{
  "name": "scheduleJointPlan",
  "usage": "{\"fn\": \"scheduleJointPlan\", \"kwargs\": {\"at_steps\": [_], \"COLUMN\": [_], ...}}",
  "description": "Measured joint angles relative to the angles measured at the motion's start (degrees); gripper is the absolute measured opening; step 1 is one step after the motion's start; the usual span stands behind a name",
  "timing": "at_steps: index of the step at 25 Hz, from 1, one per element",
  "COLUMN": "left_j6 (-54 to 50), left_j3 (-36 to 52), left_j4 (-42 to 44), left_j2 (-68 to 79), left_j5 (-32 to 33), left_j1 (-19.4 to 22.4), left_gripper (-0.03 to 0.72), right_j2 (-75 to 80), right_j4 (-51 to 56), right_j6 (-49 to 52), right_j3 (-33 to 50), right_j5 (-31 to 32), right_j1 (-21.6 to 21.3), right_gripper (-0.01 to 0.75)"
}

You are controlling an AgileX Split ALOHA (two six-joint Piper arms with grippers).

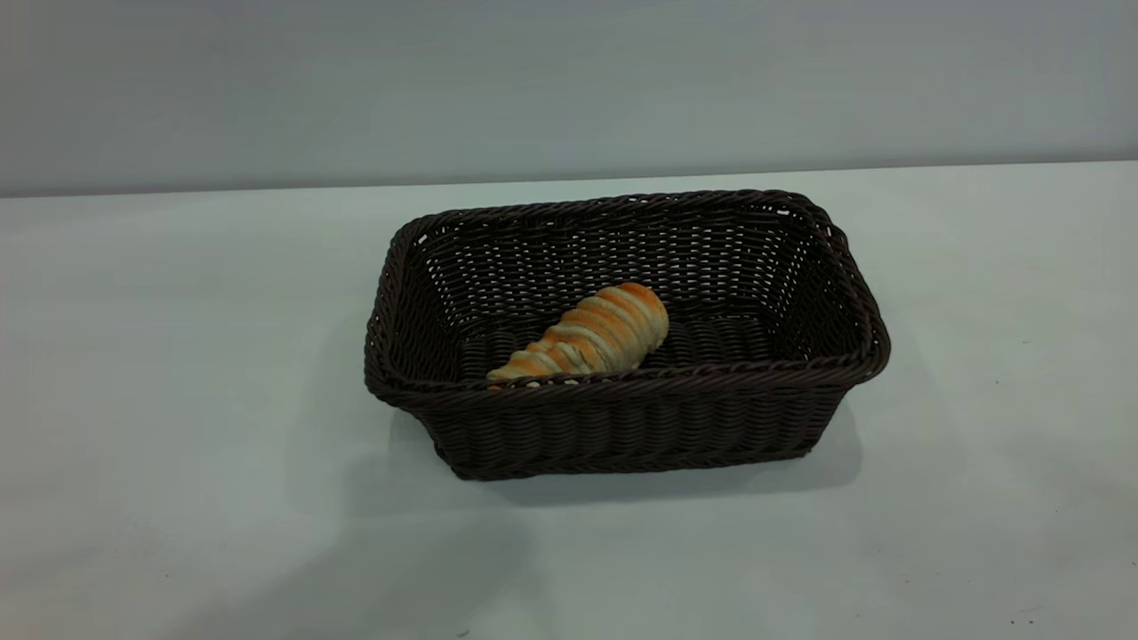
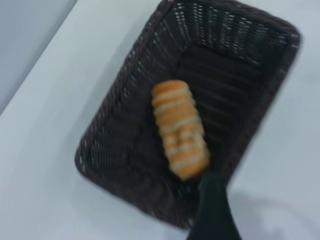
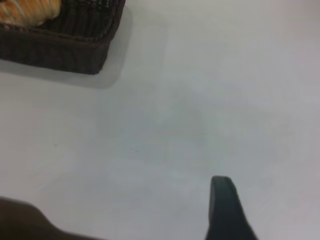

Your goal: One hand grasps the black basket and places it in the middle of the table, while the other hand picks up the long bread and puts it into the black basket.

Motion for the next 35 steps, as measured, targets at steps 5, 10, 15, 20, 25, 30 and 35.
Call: {"fn": "scheduleJointPlan", "kwargs": {"at_steps": [5, 10, 15, 20, 25, 30, 35], "left_j6": [-6.53, -15.34, -18.04, -21.17, -24.54, -26.77, -27.23], "left_j3": [0.1, 1.25, 10.42, 25.31, 38.46, 42.35, 42.75], "left_j4": [4.94, 10.93, 11.47, 10.63, 9.74, 9.69, 9.69], "left_j2": [-11.27, -18.02, -23.59, -31.3, -40.51, -49.08, -55.14], "left_j5": [15.68, 25.98, 25.98, 25.98, 25.65, 22.35, 22.29], "left_j1": [0.0, 0.0, 0.0, 0.0, 0.0, 0.0, 0.0], "left_gripper": [0.579, 0.579, 0.579, 0.579, 0.579, 0.579, 0.579], "right_j2": [0.0, -0.04, -0.04, -0.04, -0.04, -0.04, -0.04], "right_j4": [0.66, 1.0, 1.02, 1.26, 1.39, 2.12, 2.29], "right_j6": [-0.16, -0.16, -0.16, -0.16, -0.16, -0.16, -0.16], "right_j3": [0.06, 0.06, 0.06, 0.06, 0.06, 0.12, 0.22], "right_j5": [0.0, 0.0, 0.0, 0.0, 0.0, 0.0, 0.0], "right_j1": [0.0, 0.0, 0.0, 0.0, 0.0, 0.0, 0.0], "right_gripper": [0.459, 0.459, 0.459, 0.459, 0.459, 0.459, 0.459]}}
